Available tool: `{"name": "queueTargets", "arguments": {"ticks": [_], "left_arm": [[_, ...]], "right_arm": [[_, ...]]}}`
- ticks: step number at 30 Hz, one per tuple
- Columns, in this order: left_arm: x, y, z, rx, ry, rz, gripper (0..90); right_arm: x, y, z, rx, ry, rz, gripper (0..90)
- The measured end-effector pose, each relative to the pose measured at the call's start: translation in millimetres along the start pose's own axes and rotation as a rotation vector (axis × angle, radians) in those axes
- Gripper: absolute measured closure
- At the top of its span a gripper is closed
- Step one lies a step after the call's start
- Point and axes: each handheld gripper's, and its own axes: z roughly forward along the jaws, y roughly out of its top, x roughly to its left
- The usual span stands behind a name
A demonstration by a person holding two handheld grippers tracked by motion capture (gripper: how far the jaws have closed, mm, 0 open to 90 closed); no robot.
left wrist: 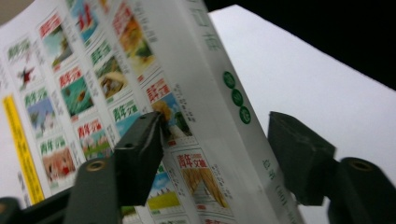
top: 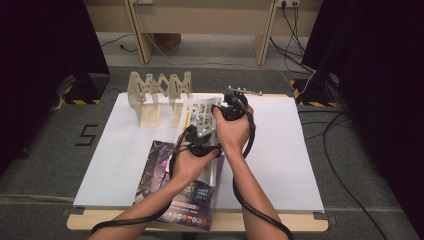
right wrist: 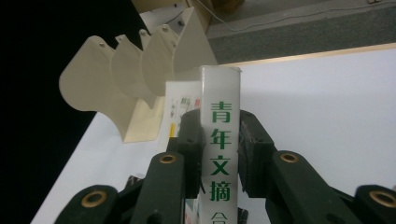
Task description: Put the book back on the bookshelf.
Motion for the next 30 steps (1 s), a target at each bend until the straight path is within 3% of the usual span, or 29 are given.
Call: {"name": "queueTargets", "arguments": {"ticks": [4,10,13,17,23,28,30], "left_arm": [[15.1,-5.6,-10.6,0.000,0.030,-0.006,46.6],[20.4,-14.1,-11.5,0.009,0.108,0.042,47.9],[22.6,-15.0,-6.6,0.005,0.112,0.015,46.3],[19.0,-14.3,-3.6,0.015,0.149,0.065,44.7],[20.0,-20.5,-8.0,-0.010,0.126,0.001,50.4],[29.2,-26.0,-20.8,-0.026,0.083,-0.149,58.7],[32.4,-28.1,-23.9,-0.025,0.076,-0.165,62.9]], "right_arm": [[11.1,-2.4,-3.6,-0.012,0.034,-0.002,73.6],[28.9,-6.0,3.4,-0.002,0.042,-0.021,73.9],[30.4,-7.0,6.2,-0.004,0.039,-0.024,74.0],[31.3,-7.2,4.9,0.000,0.037,-0.022,73.9],[30.4,-10.5,0.9,-0.003,0.047,-0.025,73.4],[42.0,-13.3,-0.9,-0.005,0.059,-0.054,70.6],[47.3,-13.8,0.6,0.004,0.066,-0.066,68.7]]}}
